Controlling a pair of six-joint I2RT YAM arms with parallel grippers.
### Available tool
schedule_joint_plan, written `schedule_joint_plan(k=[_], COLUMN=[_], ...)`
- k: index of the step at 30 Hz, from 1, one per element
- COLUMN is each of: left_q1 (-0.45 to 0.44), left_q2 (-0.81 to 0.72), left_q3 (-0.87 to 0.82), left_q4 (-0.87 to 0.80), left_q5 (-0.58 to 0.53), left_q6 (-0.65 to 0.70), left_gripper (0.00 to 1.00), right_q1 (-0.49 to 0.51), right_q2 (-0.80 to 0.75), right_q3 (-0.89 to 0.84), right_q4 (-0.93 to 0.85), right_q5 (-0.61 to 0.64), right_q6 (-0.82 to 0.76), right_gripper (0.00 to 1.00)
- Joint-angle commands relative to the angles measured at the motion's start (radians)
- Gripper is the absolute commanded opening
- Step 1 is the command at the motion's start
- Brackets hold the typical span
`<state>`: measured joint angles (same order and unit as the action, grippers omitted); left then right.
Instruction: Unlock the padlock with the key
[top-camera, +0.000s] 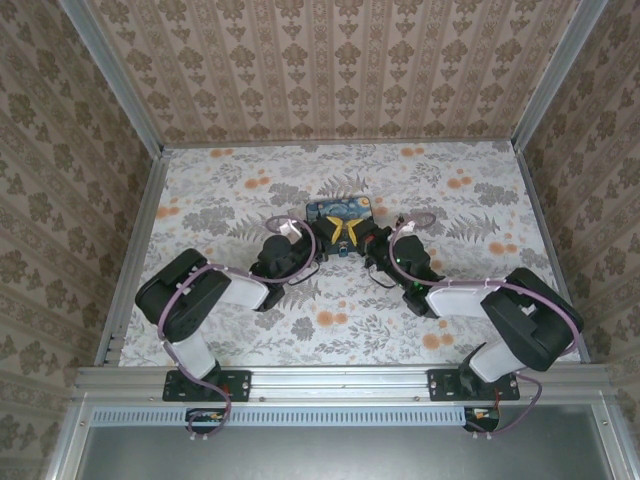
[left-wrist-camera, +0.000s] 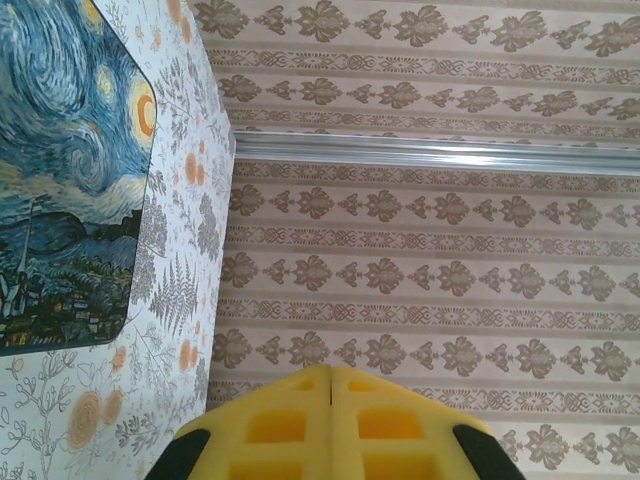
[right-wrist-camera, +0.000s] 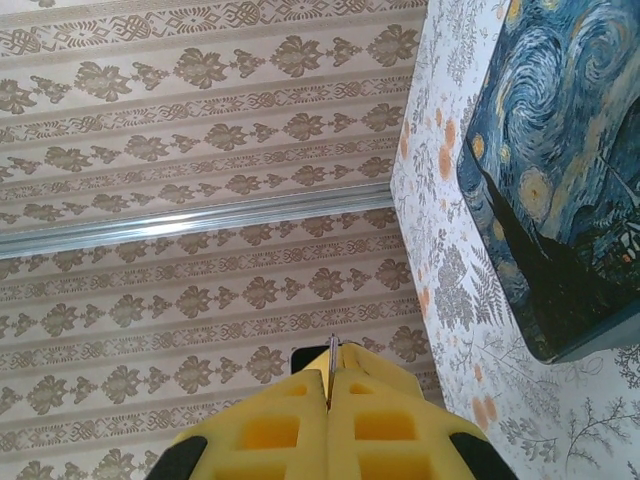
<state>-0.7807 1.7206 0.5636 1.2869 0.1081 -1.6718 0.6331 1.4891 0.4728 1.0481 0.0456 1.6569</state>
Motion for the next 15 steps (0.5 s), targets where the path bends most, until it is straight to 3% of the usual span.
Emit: schedule_joint_plan(k=[1, 4, 6, 9, 15], left_q1=[-0.003, 0.007, 0.018, 0.046, 0.109], left_q2=[0.010, 0.005, 0.001, 0.007, 0.052], left_q3=[0.013, 0.012, 0.012, 0.027, 0.091], left_q4=[0.020, 0.020, 0.019, 0.019, 0.017], left_q5=[0.002, 0.020, 0.046, 0.125, 0.363], left_q6=[0.021, 0.042, 0.069, 0.113, 0.214], left_gripper=[0.00, 0.00, 0.00, 0.00, 0.00], right_q1=[-0.004, -0.026, -0.051, -0.115, -0.287], right_q2=[-0.034, -0.072, -0.134, -0.240, -0.363], right_q3=[-0.015, -0.039, -0.072, -0.105, -0.041], right_q4=[-0.010, -0.045, -0.103, -0.221, -0.419], right_q5=[0.025, -0.008, -0.021, -0.082, -0.406], right_q6=[0.001, -0.045, -0.089, -0.181, -0.435], right_gripper=[0.08, 0.37, 0.47, 0.53, 0.55])
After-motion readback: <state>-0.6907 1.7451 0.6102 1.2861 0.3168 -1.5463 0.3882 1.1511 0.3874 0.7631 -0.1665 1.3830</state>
